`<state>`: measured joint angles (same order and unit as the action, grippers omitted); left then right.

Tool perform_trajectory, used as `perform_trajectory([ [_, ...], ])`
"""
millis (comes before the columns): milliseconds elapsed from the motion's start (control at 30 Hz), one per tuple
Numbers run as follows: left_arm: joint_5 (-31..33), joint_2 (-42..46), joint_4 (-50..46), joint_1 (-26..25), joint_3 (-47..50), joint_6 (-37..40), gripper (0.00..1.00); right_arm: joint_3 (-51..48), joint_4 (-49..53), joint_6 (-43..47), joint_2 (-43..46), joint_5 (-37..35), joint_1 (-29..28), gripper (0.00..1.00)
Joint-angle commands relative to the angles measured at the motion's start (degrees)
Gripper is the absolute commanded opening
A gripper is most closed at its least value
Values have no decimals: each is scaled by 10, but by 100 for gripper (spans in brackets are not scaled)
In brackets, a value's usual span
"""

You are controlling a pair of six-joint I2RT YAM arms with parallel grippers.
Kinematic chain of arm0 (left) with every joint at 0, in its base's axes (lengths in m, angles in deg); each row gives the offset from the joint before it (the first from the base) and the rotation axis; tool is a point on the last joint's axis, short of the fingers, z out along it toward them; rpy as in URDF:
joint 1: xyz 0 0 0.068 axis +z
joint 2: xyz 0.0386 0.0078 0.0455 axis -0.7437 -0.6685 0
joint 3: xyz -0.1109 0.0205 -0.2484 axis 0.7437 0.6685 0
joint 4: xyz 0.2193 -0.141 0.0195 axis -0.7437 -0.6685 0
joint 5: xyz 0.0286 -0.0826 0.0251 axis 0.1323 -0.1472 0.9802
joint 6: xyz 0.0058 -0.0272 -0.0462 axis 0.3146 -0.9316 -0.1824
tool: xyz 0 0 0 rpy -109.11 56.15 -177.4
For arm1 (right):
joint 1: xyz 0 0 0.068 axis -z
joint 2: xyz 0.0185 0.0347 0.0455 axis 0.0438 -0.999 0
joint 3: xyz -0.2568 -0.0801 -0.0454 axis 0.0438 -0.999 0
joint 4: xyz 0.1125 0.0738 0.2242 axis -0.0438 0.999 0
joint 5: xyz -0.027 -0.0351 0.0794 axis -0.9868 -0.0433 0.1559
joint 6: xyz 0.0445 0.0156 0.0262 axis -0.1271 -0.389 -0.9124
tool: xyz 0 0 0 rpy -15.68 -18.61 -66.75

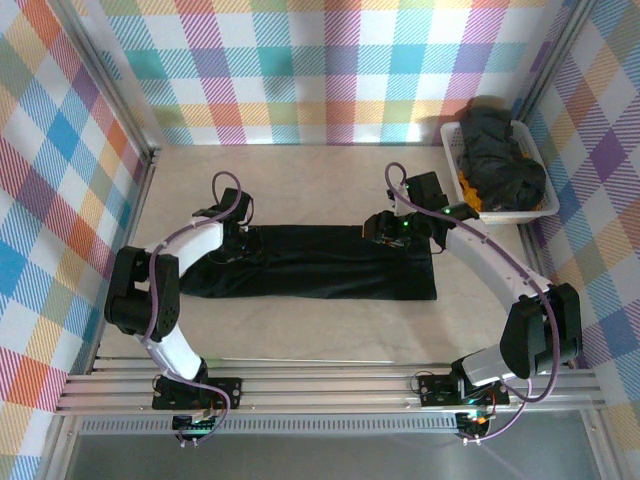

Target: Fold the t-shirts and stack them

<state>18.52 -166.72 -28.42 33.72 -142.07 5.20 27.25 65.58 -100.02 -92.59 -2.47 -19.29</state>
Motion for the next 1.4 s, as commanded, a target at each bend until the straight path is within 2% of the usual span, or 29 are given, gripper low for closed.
perform_trajectory([
  [0,7,46,-43,-22,1,-47,0,-1,-9,-5,3,11,-3,48],
  [333,-18,94,-50,-74,62,-177,0,-4,-3,-5,-4,7,-3,48],
  [567,-22,81,-33,-109,87,-207,0,-10,-5,-9,-11,12,-3,48],
  [733,-81,51,23,-122,102,-237,0,-8,-3,-8,-20,10,-3,48],
  [833,-63,46,5,-133,93,-241,0,-8,-6,-11,-29,10,-3,48],
  [867,-59,46,2,-134,92,-242,3,-8,-6,-13,-33,13,-3,48],
  [900,-54,47,-6,-134,92,-245,13,-8,-7,-15,-37,16,-3,48],
  [933,-49,50,-13,-135,93,-247,33,-8,-10,-18,-40,20,-3,47],
  [967,-45,55,-18,-135,93,-249,40,-10,-13,-19,-41,23,-3,47],
  [1100,-48,112,-10,-133,115,-258,42,-19,-31,-22,-33,35,-9,47],
  [1233,-25,192,-69,-90,126,-246,42,-17,-32,-21,-30,35,-17,47],
  [1300,-14,225,-105,-44,140,-236,42,-17,-34,-24,-28,36,-21,47],
  [1367,-26,256,-111,25,169,-219,42,-17,-38,-26,-27,37,-28,47],
])
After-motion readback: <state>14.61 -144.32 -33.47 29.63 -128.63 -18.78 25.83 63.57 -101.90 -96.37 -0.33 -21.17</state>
